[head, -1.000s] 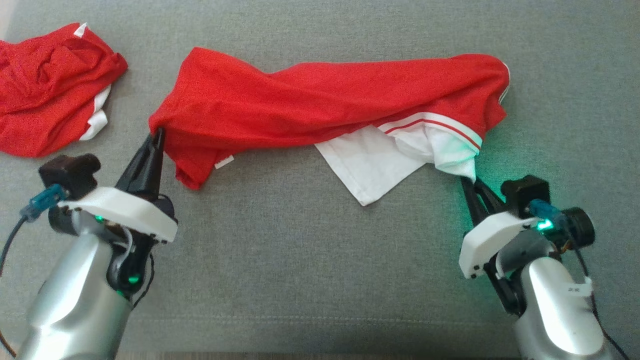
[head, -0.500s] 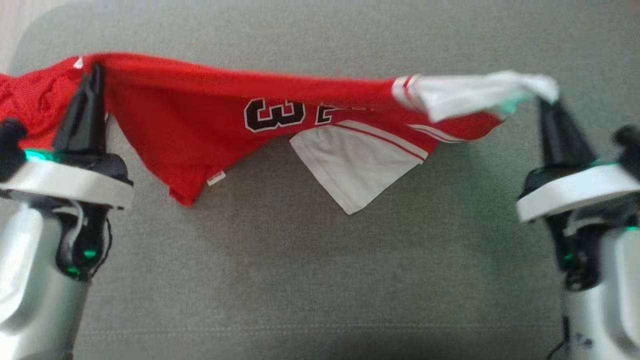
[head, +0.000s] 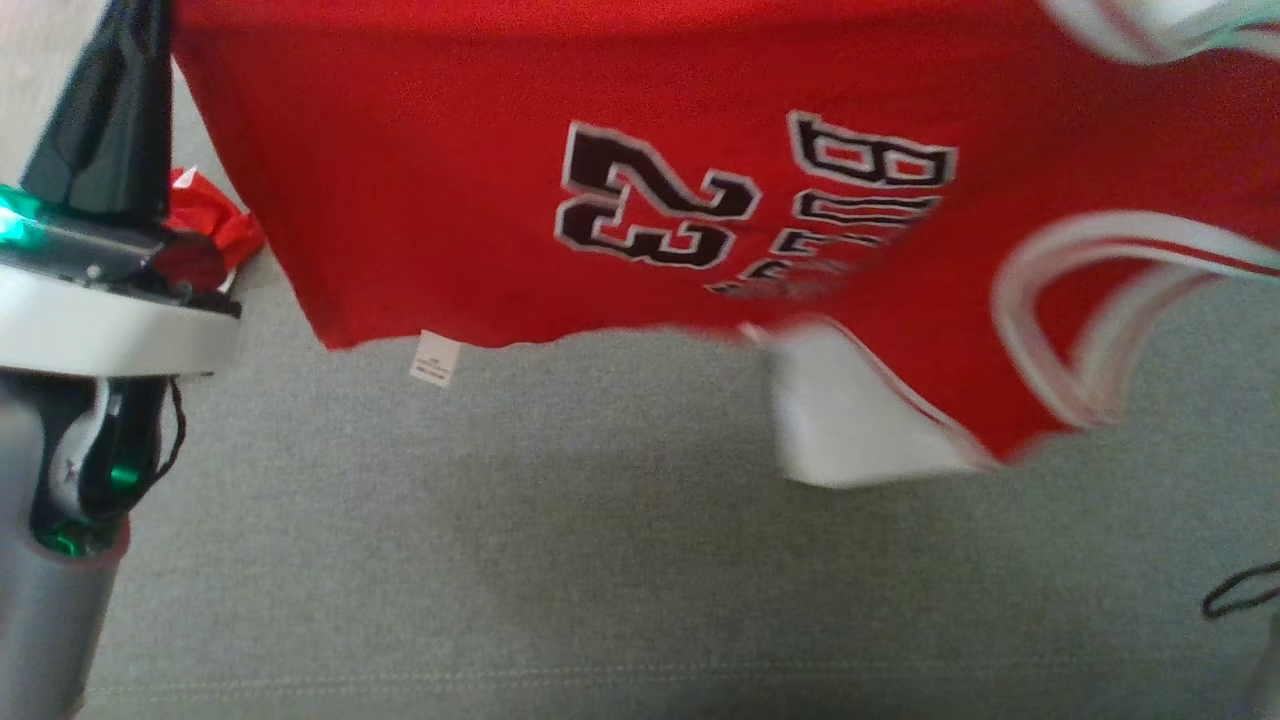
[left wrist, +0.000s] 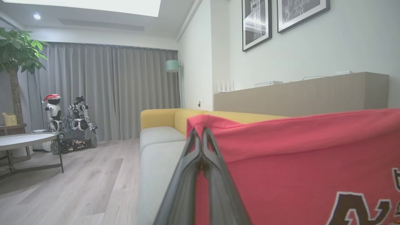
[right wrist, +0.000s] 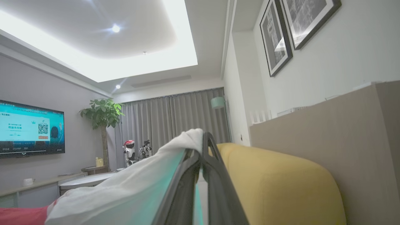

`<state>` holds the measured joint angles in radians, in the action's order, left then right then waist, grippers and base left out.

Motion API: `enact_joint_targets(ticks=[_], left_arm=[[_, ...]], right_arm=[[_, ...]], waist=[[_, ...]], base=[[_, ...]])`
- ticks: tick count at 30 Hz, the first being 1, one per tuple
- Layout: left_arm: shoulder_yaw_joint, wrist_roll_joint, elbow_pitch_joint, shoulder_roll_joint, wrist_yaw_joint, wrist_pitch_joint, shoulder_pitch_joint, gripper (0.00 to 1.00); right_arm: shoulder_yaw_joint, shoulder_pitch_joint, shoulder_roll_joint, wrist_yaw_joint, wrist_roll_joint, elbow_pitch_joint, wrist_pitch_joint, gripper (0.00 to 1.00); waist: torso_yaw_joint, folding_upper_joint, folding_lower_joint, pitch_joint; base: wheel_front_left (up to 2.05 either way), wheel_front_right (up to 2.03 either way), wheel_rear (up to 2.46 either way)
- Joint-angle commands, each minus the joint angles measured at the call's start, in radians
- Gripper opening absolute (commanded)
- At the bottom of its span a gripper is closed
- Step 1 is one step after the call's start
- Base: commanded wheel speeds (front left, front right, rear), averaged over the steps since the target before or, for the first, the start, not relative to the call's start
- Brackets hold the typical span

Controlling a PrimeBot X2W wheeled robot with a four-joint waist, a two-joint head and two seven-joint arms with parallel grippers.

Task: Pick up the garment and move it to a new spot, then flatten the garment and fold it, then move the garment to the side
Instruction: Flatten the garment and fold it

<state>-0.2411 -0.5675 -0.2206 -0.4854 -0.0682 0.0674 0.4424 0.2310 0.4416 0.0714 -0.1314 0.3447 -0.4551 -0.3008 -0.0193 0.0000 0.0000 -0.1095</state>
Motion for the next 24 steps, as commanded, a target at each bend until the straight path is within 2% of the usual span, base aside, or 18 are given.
enact_joint_targets(ticks=[1,7,13,20,24], left_arm=[[0.058,0.011,-0.066,-0.053,-0.022,-0.025,0.071,0.0],[0.048,-0.001,-0.113,-0.042,-0.043,-0.067,0.083,0.0],[0.031,-0.027,-0.048,-0.017,-0.027,-0.066,0.122,0.0],[0.006,-0.049,0.171,0.034,0.038,-0.032,0.331,0.0],[0.004,-0.072,0.379,0.086,0.097,0.023,0.524,0.0]], right_arm=[[0.0,0.071,0.011,0.001,0.011,-0.047,-0.02,0.0],[0.02,0.146,0.019,0.001,0.041,-0.023,-0.061,0.0],[0.019,0.206,0.012,0.001,0.064,0.057,-0.077,0.0],[-0.035,0.435,0.012,0.001,0.064,0.264,-0.053,0.0],[-0.089,0.644,0.029,0.001,-0.002,0.44,0.037,0.0]], waist=[[0.003,0.0,0.0,0.013],[0.007,0.0,0.0,0.018],[0.006,0.0,0.0,-0.007],[0.0,0.0,0.0,-0.098],[-0.006,0.0,0.0,-0.167]], base=[[0.0,0.0,0.0],[0.0,0.0,0.0],[0.0,0.0,0.0],[0.0,0.0,0.0],[0.0,0.0,0.0]])
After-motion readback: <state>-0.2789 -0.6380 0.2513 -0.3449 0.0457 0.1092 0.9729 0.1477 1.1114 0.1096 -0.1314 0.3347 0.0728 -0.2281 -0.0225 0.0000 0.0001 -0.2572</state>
